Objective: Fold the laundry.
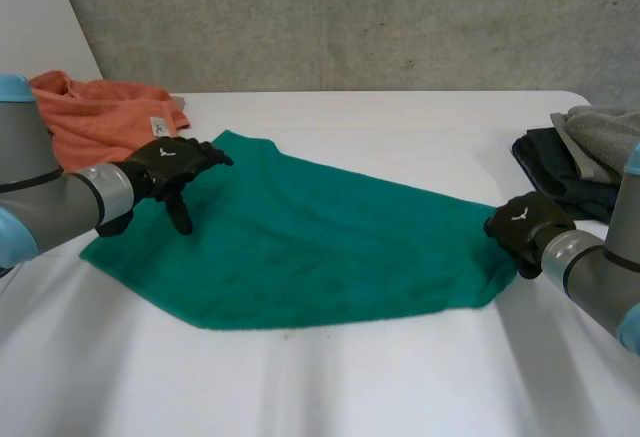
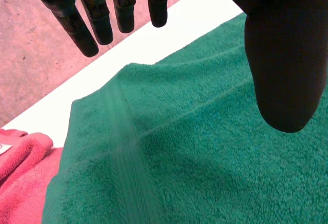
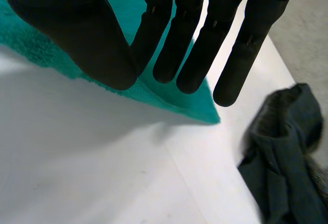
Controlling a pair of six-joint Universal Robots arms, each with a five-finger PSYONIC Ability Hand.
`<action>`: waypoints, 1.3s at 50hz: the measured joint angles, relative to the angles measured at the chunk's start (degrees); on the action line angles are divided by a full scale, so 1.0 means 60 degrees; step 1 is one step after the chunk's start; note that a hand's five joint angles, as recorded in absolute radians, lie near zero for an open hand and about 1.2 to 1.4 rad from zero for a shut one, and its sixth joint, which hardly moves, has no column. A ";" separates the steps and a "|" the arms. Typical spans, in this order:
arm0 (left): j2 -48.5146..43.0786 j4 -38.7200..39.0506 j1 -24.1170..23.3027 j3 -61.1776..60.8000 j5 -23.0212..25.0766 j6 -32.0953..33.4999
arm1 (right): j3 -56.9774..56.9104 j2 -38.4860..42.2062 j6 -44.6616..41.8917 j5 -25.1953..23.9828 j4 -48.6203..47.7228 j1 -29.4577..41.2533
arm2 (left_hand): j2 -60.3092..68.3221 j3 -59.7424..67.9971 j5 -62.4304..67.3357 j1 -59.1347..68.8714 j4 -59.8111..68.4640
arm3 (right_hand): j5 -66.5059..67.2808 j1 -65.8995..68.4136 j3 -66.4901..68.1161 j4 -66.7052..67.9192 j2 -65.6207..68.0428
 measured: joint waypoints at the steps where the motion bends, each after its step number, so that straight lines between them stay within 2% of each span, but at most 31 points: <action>1: 0.0100 0.0008 -0.0005 -0.0061 0.0018 -0.0066 | -0.0087 -0.0034 0.0160 0.0151 0.0014 0.0005 | 0.0000 0.0000 0.0001 0.0003 -0.0001 | -0.0089 -0.0047 -0.0210 -0.0238 -0.0171; 2: 0.0131 0.0010 -0.0008 -0.0081 0.0024 -0.0083 | -0.0113 -0.0048 0.0212 0.0191 0.0020 0.0009 | 0.0000 0.0000 0.0001 0.0003 -0.0001 | -0.0240 -0.0165 -0.0351 -0.0384 -0.0392; 4: 0.0385 0.0022 -0.0036 -0.0241 0.0065 -0.0196 | -0.0311 -0.0204 0.0623 0.0392 0.0114 0.0066 | 0.0000 0.0000 0.0001 0.0000 0.0000 | -0.2364 -0.2077 -0.2554 -0.2600 -0.2538; 6: 0.0614 0.0027 -0.0066 -0.0385 0.0094 -0.0271 | -0.0476 -0.0395 0.0978 0.0516 0.0277 0.0153 | 0.0000 0.0000 0.0000 0.0003 -0.0001 | -0.3567 -0.3262 -0.3764 -0.3821 -0.3758; 10: 0.1135 0.0032 -0.0130 -0.0678 0.0126 -0.0399 | -0.0779 -0.0862 0.1609 0.0723 0.0895 0.0386 | 0.0000 0.0000 0.0000 0.0002 -0.0001 | -0.5177 -0.4694 -0.5175 -0.5313 -0.5116; 14: 0.1832 0.0048 -0.0169 -0.1076 0.0137 -0.0537 | -0.1051 -0.1359 0.2356 0.0943 0.2184 0.0809 | 0.0000 0.0000 0.0000 0.0003 -0.0001 | -0.5872 -0.5235 -0.5855 -0.5911 -0.5743; 16: 0.2087 0.0061 -0.0165 -0.1243 0.0141 -0.0586 | -0.1059 -0.1394 0.2437 0.0958 0.2342 0.0864 | 0.0000 0.0000 0.0001 0.0002 -0.0001 | -0.5875 -0.5234 -0.5856 -0.5921 -0.5757; 17: 0.2276 0.0083 -0.0158 -0.1365 0.0148 -0.0622 | -0.1019 -0.1516 0.2831 0.1004 0.3018 0.1158 | 0.0000 0.0000 0.0000 0.0003 -0.0001 | -0.5883 -0.5234 -0.5856 -0.5921 -0.5760; 20: 0.2573 0.0144 -0.0134 -0.1591 0.0172 -0.0675 | -0.0812 -0.1490 0.3184 0.0976 0.3288 0.1443 | 0.0000 0.0000 0.0000 0.0002 -0.0001 | -0.5907 -0.5234 -0.5856 -0.5921 -0.5760; 26: 0.2819 0.0302 -0.0091 -0.1909 0.0265 -0.0702 | 0.0054 -0.0875 0.3713 0.0910 0.1948 0.1930 | 0.0000 0.0000 0.0000 0.0003 -0.0001 | -0.5908 -0.5234 -0.5856 -0.5921 -0.5760; 36: 0.2698 0.0343 -0.0022 -0.2039 0.0321 -0.0666 | 0.0632 0.0036 0.3785 0.1163 -0.0548 0.2121 | 0.0000 0.0000 0.0000 0.0000 -0.0001 | -0.5908 -0.5235 -0.5856 -0.5920 -0.5760; 41: 0.2671 0.0342 -0.0009 -0.2058 0.0355 -0.0664 | 0.0612 0.0313 0.3672 0.1247 -0.1074 0.2156 | 0.0000 0.0000 0.0000 -0.0002 -0.0001 | -0.5262 -0.4745 -0.5319 -0.5485 -0.5242; 43: 0.2674 0.0341 -0.0015 -0.2073 0.0363 -0.0665 | 0.0591 0.0401 0.3601 0.1260 -0.1222 0.2160 | 0.0000 0.0000 0.0000 0.0002 -0.0001 | -0.1902 -0.1318 -0.2037 -0.2127 -0.1879; 44: 0.2678 0.0340 -0.0018 -0.2085 0.0365 -0.0666 | 0.0582 0.0425 0.3571 0.1258 -0.1302 0.2159 | 0.0000 0.0000 0.0000 0.0003 0.0000 | -0.0854 -0.0428 -0.0903 -0.0989 -0.0710; 46: 0.2689 0.0340 -0.0021 -0.2116 0.0367 -0.0672 | 0.0565 0.0445 0.3525 0.1246 -0.1450 0.2159 | 0.0000 0.0000 0.0000 0.0002 -0.0001 | -0.0066 -0.0131 -0.0163 -0.0198 -0.0042; 55: 0.2858 0.0332 0.0073 -0.2339 0.0345 -0.0728 | 0.0307 0.0257 0.3491 0.1074 -0.1534 0.2162 | 0.0000 0.0000 0.0000 -0.0002 -0.0001 | -0.0001 -0.0131 -0.0034 -0.0011 -0.0028; 65: 0.3211 0.0206 0.0420 -0.3047 0.0325 -0.0739 | -0.1105 -0.1792 0.3616 0.0424 0.0452 0.2518 | 0.0000 0.0000 0.0000 0.0003 -0.0001 | -0.0001 -0.0131 -0.0017 0.0001 -0.0028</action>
